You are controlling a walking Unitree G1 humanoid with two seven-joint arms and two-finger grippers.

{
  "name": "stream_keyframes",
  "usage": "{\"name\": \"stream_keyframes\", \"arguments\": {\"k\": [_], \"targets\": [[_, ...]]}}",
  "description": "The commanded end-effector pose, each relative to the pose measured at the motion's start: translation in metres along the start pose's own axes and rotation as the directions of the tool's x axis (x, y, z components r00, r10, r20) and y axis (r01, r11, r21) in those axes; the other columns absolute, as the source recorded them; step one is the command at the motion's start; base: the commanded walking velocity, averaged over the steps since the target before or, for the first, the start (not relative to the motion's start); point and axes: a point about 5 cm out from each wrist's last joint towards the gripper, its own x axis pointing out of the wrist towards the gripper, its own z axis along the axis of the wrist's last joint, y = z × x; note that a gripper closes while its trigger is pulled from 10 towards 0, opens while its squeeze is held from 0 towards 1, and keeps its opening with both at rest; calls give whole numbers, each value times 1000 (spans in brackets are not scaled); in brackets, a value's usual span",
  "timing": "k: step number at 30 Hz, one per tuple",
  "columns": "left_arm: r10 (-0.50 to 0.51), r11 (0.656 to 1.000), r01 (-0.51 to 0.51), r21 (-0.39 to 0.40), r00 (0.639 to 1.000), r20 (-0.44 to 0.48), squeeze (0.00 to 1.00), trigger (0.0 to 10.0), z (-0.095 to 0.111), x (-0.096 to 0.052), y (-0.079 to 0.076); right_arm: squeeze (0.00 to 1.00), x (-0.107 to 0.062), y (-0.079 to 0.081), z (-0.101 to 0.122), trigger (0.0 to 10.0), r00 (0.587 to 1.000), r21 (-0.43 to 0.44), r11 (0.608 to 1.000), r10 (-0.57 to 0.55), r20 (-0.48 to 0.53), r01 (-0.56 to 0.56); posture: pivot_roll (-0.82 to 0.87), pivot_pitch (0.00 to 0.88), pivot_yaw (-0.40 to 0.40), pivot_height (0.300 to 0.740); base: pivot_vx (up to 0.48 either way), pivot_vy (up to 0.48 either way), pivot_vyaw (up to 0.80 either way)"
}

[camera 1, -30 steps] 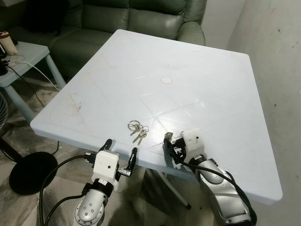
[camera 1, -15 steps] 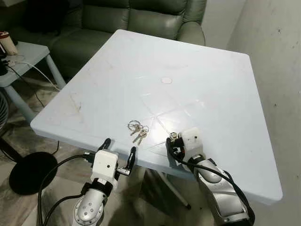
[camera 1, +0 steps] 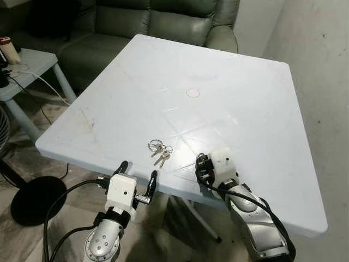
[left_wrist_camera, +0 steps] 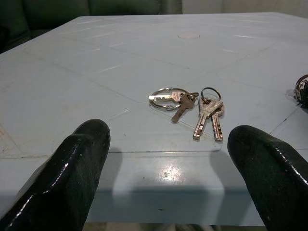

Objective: Hang keys on a hook

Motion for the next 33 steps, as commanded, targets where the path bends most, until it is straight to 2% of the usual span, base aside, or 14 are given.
{"name": "stream_keyframes", "arguments": {"k": [1,6,9,11,12,15,16,17,18,21,23,27,29,33], "targets": [[10,1000,-10,6,1000,7,0,10000,3,-1,1,0,-2,-2,-3,0,1000,9,1000,-15,-9,15,14,115,-54,740,0,0,0],[11,1000,-11,4,1000,6,0,10000,4,-2,2,0,-3,-3,-3,0,1000,20,1000,-15,-12,16,13,116,-53,740,0,0,0],[13,1000,-13,5,1000,6,0,10000,4,-2,2,0,-4,-6,1,0,999,35,999,-23,37,22,13,117,-51,740,0,0,0],[14,1000,-14,7,1000,5,0,10000,4,-2,3,0,-6,-7,9,0,992,51,999,-22,121,16,13,117,-51,740,0,0,0],[14,1000,-14,7,1000,5,0,10000,4,-2,3,0,-6,-8,10,0,992,59,998,-22,126,14,14,118,-50,740,0,0,0],[15,1000,-15,7,1000,6,0,10000,4,-1,3,0,-9,-11,22,0,968,152,987,8,252,-48,15,117,-50,740,0,0,0],[15,1000,-15,7,1000,6,0,10000,4,-1,3,0,-9,-11,24,0,965,173,982,24,262,-72,15,117,-50,740,0,0,0],[15,1000,-15,8,1000,7,0,10000,4,-1,3,0,-9,-14,28,3686,952,223,966,59,299,-130,15,117,-49,740,0,0,0],[15,1000,-15,8,1000,8,0,10000,5,0,3,0,-9,-15,31,10000,945,231,963,61,322,-141,15,117,-49,740,0,0,0],[16,1000,-16,8,1000,10,0,10000,5,0,4,0,-10,-21,35,10000,937,233,963,46,347,-133,13,117,-49,740,0,0,0],[19,1000,-19,10,1000,14,0,10000,7,1,5,0,-10,-26,36,10000,929,281,947,44,367,-156,13,116,-48,740,0,0,0],[35,999,-35,-2,999,21,0,10000,8,2,7,0,-9,-32,35,10000,930,269,956,12,368,-119,15,112,-48,740,0,0,0],[57,998,-56,-19,998,34,0,10000,12,4,11,0,-9,-36,37,10000,924,264,959,-8,382,-101,14,108,-48,740,0,0,0],[143,988,-138,-74,988,64,0,10000,24,11,31,0,-6,-46,42,10000,927,292,955,-63,369,-52,14,99,-49,740,0,0,0]]}}
